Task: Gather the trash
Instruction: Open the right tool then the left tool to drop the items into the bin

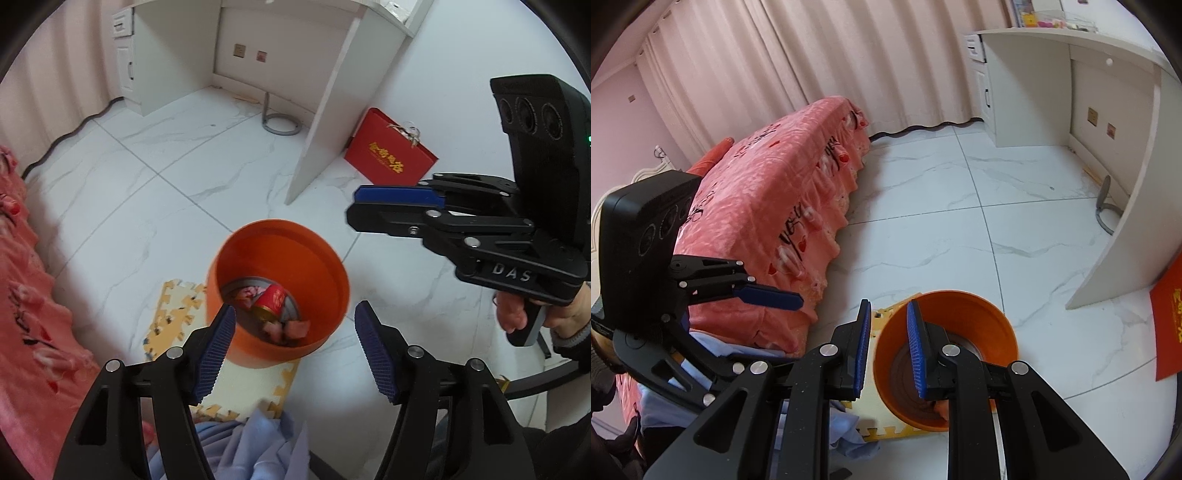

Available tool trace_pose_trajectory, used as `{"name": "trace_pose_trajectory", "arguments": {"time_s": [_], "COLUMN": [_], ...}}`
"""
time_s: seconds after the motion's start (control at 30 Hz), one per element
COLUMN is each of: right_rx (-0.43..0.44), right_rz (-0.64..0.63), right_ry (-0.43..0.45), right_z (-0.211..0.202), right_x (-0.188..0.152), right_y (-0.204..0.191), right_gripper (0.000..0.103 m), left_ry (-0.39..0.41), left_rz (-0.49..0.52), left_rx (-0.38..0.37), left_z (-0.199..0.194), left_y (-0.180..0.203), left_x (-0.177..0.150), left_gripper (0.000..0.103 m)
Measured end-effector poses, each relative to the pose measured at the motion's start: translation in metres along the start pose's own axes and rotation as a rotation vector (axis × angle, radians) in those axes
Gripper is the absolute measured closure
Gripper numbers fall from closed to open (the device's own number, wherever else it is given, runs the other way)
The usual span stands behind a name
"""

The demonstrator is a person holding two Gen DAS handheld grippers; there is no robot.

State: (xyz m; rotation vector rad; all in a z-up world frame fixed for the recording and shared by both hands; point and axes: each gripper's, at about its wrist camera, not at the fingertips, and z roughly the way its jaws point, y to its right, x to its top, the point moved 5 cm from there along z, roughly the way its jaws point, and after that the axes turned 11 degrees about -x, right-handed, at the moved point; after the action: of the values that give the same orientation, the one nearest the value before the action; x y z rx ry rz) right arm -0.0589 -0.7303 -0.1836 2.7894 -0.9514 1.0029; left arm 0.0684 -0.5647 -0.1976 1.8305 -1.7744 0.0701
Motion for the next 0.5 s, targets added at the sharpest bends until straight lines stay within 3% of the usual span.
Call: {"name": "trace_pose_trajectory", "arguments": {"time_s": [0.07,0.1,0.33,0.43,0.5], "right_rx": [0.011,0.013,0.06,0.077,0.077], "right_rz": [-0.002,-0.004,-0.049,-0.091,-0.122], "right_ry": [0.004,0.011,0.01,0.01,0.004], "right_z": [-0.004,-0.007,-0.021,-0.027,-0.029], "right_x": [0.0,0.001,-0.001,-0.001,-0.001], "right_y": [-0.005,-0.009,-0.037,-0.056,-0.065], "right_gripper": [0.048,0.045,0.044,0.034,0.034], "left_ry": [0.013,0.02,0.05,0.067,0.069], "left_rz": [-0.008,-0.01,-0.042,-0.047,-0.051], "left_rx": [0.016,0.03,0.084,0.11,0.124], "left_z": [-0.009,-0.014,-0.041,-0.055,-0.063], "left_y": [-0.002,-0.003,-0.008,-0.008,-0.009], "left_x": [-0.003,-0.006,-0.019,-0.028,-0.036], "left_gripper": [0.026,0.025,0.023,0.017,0.017]}}
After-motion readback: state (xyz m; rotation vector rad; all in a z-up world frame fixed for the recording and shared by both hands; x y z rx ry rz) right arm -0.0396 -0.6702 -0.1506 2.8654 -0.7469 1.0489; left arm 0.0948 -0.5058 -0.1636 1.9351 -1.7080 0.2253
